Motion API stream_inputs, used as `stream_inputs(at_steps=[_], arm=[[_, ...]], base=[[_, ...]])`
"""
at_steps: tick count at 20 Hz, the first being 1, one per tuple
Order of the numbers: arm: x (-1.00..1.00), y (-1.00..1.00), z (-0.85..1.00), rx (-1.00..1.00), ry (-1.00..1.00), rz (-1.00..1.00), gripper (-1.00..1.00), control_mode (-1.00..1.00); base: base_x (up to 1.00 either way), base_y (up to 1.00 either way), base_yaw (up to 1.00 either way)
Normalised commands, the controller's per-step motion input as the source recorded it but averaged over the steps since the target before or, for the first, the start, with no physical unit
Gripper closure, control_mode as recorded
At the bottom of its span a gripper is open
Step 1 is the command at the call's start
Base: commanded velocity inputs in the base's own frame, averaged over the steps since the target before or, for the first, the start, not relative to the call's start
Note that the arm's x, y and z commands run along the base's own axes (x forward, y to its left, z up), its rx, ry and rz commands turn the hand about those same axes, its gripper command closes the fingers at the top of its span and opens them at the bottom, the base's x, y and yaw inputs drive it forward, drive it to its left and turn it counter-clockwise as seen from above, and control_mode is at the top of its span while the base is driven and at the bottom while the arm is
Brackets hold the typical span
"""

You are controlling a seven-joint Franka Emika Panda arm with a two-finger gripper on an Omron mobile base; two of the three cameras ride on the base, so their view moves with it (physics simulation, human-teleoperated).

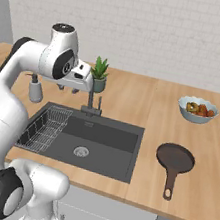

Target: Pick the pan and sponge and place them into the sink. Then turn on the water.

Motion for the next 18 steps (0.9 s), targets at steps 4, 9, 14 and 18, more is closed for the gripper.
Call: stream_inputs(at_steps=[4,9,14,18], arm=[[-0.25,-0.14,-0.01,0.0,0.0,-0.02,-1.0,-1.0],[-0.51,-0.54,-0.04,0.0,0.0,-0.05,-1.0,-1.0],[-0.56,-0.76,-0.14,0.0,0.0,-0.01,-1.0,-1.0],[-0.3,-0.65,-0.13,-0.03,0.0,0.0,-1.0,-1.0]], base=[[0.0,0.0,0.0],[0.0,0.0,0.0],[0.0,0.0,0.0],[0.0,0.0,0.0]])
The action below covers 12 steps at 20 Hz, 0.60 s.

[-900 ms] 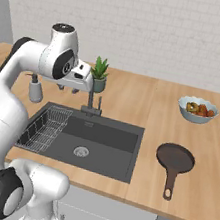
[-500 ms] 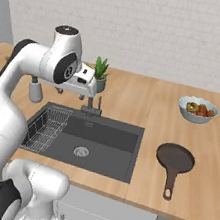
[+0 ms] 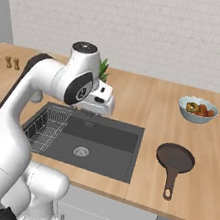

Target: Pick the pan and sponge and place them into the sink. Then turn on the water.

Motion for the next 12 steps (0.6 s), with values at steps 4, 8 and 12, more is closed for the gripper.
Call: stream_inputs(at_steps=[4,8,12], arm=[[-0.12,-0.6,-0.1,-0.08,0.0,0.0,-1.0,-1.0],[0.0,-0.55,-0.12,-0.05,0.0,0.0,-1.0,-1.0],[-0.03,-0.54,-0.12,0.0,0.0,0.0,-1.0,-1.0]], base=[[0.0,0.0,0.0],[0.0,0.0,0.0],[0.0,0.0,0.0]])
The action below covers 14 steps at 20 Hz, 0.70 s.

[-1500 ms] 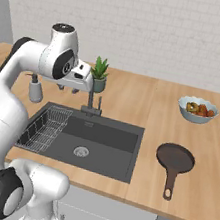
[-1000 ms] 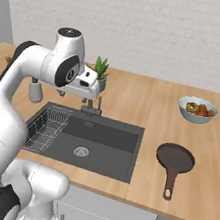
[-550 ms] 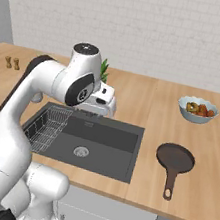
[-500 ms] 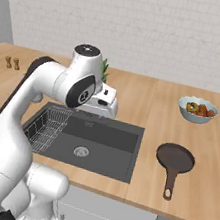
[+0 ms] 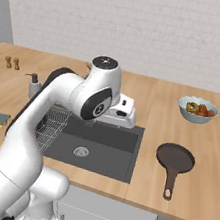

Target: Pick the pan and sponge and place them into the sink. Then turn on the water.

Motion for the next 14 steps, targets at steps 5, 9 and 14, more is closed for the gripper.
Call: stream_inputs(at_steps=[5,9,14], arm=[[0.0,-0.54,-0.3,0.0,0.01,-0.01,-1.0,-1.0],[0.0,-0.65,-0.27,0.0,0.0,-0.04,-1.0,-1.0],[0.0,-0.71,-0.26,0.0,0.03,-0.04,-1.0,-1.0]], base=[[0.0,0.0,0.0],[0.0,0.0,0.0],[0.0,0.0,0.0]])
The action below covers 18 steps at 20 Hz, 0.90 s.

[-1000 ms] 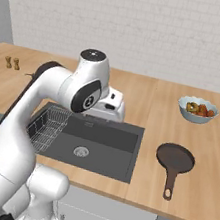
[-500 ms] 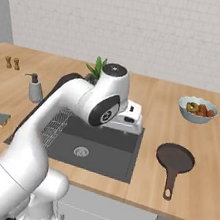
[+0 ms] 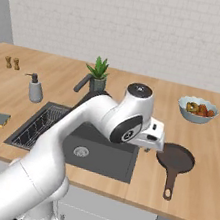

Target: Pick the pan and sponge and place them into the sink. Then turn on the water.

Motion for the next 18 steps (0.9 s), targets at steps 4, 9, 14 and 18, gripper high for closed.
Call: stream_inputs(at_steps=[4,9,14,18], arm=[[0.01,-0.55,-0.13,0.0,0.09,-0.01,-1.0,-1.0],[0.04,-0.44,-0.33,0.0,0.02,-0.05,-1.0,-1.0],[0.01,-0.4,-0.37,0.04,0.0,-0.03,-1.0,-1.0],[0.06,-0.25,-0.3,0.09,0.06,0.0,-1.0,-1.0]], base=[[0.0,0.0,0.0],[0.0,0.0,0.0],[0.0,0.0,0.0],[0.0,0.0,0.0]])
